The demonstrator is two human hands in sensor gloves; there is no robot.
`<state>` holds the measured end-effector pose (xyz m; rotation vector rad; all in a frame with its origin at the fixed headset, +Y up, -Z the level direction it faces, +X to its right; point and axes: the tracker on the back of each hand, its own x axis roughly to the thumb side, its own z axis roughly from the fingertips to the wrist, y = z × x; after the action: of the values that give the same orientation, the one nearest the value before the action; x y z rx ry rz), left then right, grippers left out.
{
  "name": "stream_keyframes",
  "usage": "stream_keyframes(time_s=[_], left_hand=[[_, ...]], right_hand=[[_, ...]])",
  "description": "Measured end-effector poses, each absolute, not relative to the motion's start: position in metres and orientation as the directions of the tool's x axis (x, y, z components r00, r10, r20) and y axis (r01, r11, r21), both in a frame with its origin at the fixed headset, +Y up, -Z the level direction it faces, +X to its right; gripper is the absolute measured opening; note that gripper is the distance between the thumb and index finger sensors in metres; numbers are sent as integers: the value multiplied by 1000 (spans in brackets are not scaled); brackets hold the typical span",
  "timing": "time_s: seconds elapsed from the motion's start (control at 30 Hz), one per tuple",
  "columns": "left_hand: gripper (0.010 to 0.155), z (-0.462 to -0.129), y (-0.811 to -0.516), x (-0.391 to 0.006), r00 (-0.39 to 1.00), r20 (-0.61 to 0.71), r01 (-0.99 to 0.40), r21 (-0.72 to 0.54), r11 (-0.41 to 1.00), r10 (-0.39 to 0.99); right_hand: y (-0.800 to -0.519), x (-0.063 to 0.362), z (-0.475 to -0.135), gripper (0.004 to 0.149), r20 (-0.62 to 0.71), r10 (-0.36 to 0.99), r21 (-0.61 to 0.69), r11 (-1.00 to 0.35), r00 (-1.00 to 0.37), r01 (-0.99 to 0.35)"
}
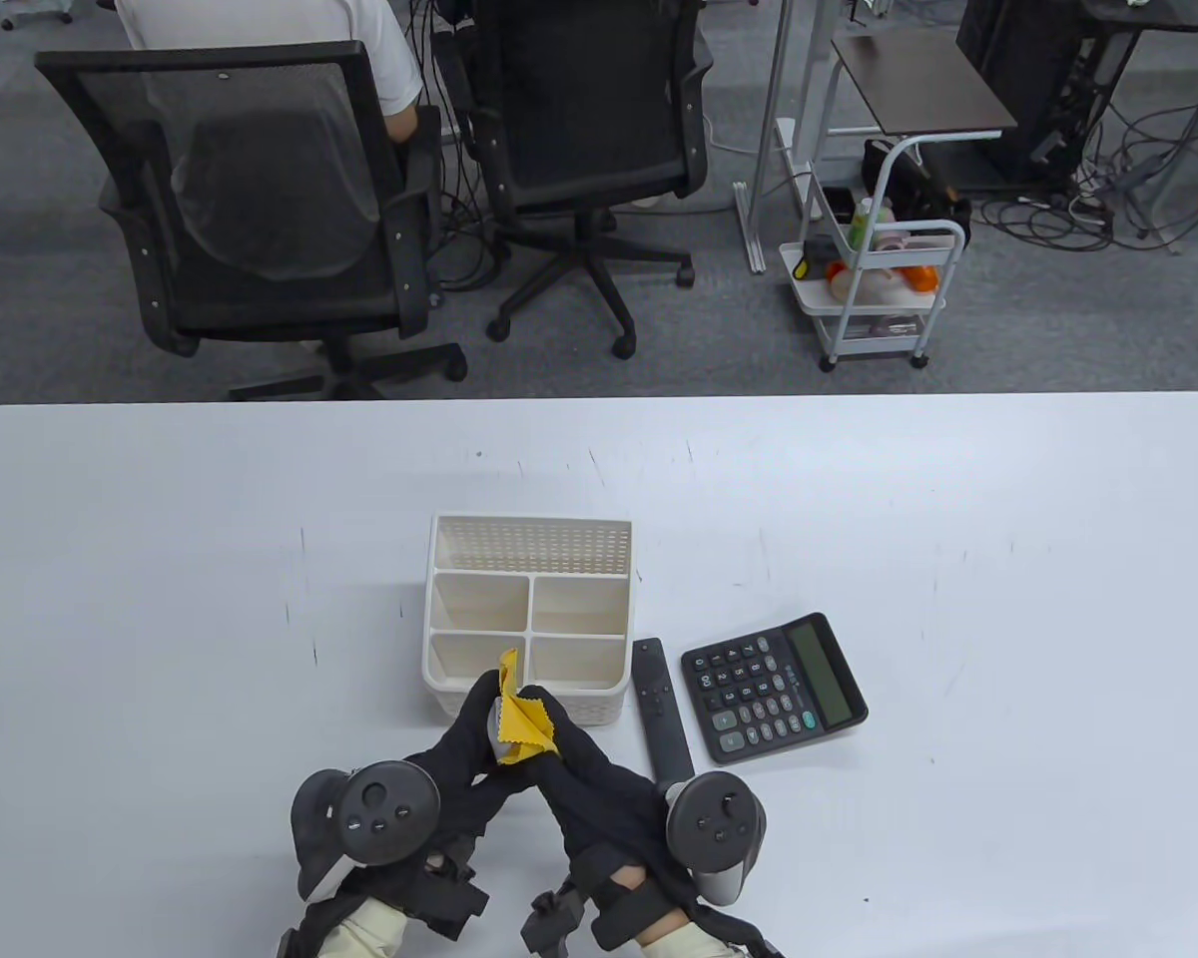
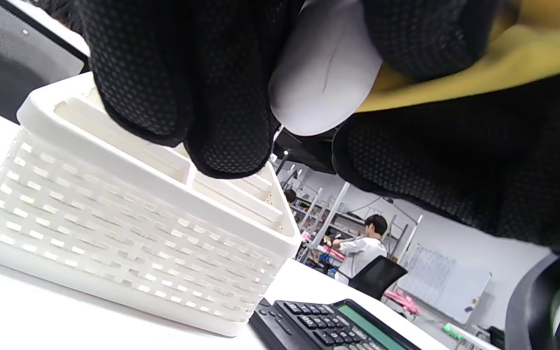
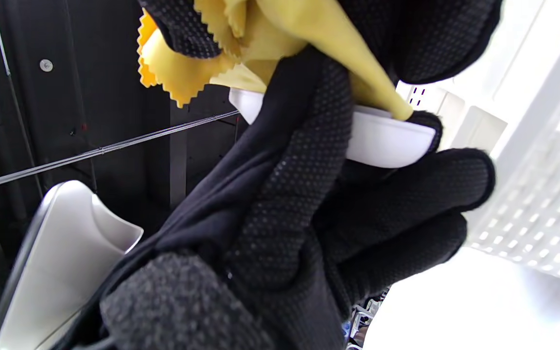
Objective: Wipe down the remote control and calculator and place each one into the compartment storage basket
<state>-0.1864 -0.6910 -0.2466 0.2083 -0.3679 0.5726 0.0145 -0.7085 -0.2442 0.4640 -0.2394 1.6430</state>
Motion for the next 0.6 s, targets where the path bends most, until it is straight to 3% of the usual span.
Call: stream_keyframes(time_s=[0.2, 0.33, 0.6], left_hand=[[78, -245, -691, -186, 797, 414, -540, 165, 825, 439], [80, -247, -693, -187, 772, 410, -575, 126, 808, 485], [83, -250, -695, -187, 734, 359, -626, 27, 780, 577]], right_hand=[[-710, 13, -246, 56, 395, 917, 162, -129, -55, -978], [-707, 14, -245, 50, 426, 895, 110, -198, -134, -974], [-702, 22, -247, 49, 418, 904, 108, -155, -96, -982]])
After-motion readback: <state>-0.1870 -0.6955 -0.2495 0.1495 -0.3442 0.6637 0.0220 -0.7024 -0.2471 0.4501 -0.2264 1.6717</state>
